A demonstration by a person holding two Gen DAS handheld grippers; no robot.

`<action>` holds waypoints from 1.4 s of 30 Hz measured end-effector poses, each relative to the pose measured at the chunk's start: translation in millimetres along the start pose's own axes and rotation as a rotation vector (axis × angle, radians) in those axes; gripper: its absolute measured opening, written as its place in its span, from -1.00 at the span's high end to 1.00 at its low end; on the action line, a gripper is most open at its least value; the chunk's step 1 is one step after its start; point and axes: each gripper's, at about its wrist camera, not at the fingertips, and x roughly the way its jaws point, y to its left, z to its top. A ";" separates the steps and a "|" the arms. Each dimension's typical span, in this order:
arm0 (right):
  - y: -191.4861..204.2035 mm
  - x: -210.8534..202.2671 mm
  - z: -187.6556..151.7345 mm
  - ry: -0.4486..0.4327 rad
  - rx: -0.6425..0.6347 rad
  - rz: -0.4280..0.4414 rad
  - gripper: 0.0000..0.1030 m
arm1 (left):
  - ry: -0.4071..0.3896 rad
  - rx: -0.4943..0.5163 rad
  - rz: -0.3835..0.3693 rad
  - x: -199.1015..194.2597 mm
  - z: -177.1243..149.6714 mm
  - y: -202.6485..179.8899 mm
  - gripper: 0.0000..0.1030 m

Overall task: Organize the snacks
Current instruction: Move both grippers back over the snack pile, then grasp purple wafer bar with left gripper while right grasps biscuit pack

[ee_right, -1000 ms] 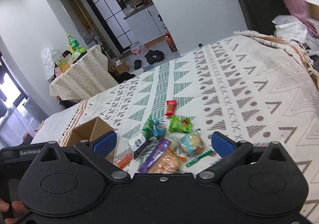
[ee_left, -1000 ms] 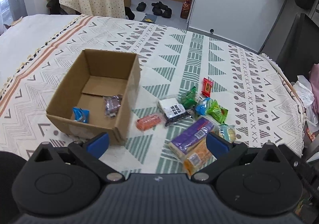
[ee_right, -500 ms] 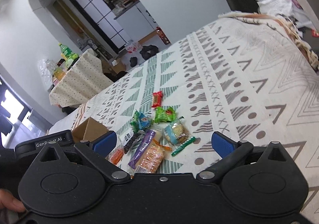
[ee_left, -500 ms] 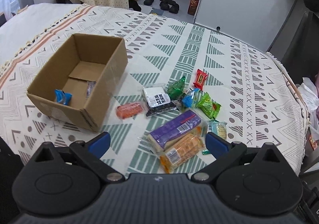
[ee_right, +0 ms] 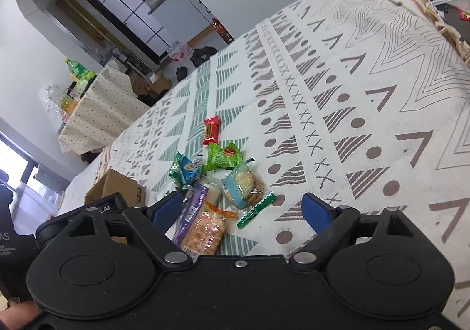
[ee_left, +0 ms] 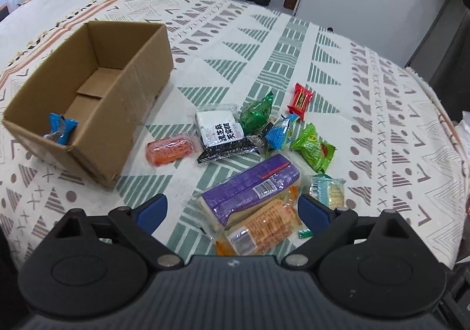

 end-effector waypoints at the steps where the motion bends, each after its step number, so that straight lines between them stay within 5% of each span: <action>1: -1.0 3.8 0.8 0.006 0.005 -0.002 -0.69 | 0.005 0.008 0.002 4.7 1.0 -1.0 -0.86; 17: 1.7 48.5 7.1 0.083 -0.024 -0.069 -0.61 | 0.093 0.166 0.012 71.1 4.4 -6.3 -0.86; 25: 8.5 65.6 7.0 0.098 -0.063 -0.098 -0.61 | 0.116 0.190 -0.073 89.6 4.1 -2.2 -0.85; 30: 19.0 79.4 9.2 0.091 -0.130 -0.124 -0.61 | 0.113 0.192 -0.112 86.8 -0.1 -4.8 -0.67; 38: 36.8 92.9 14.6 0.029 -0.239 -0.127 -0.61 | 0.102 0.178 -0.135 78.8 -1.7 -1.7 -0.07; 42: 40.2 109.1 12.0 0.086 -0.263 -0.130 -0.61 | 0.116 0.150 -0.158 75.6 -1.0 4.8 0.08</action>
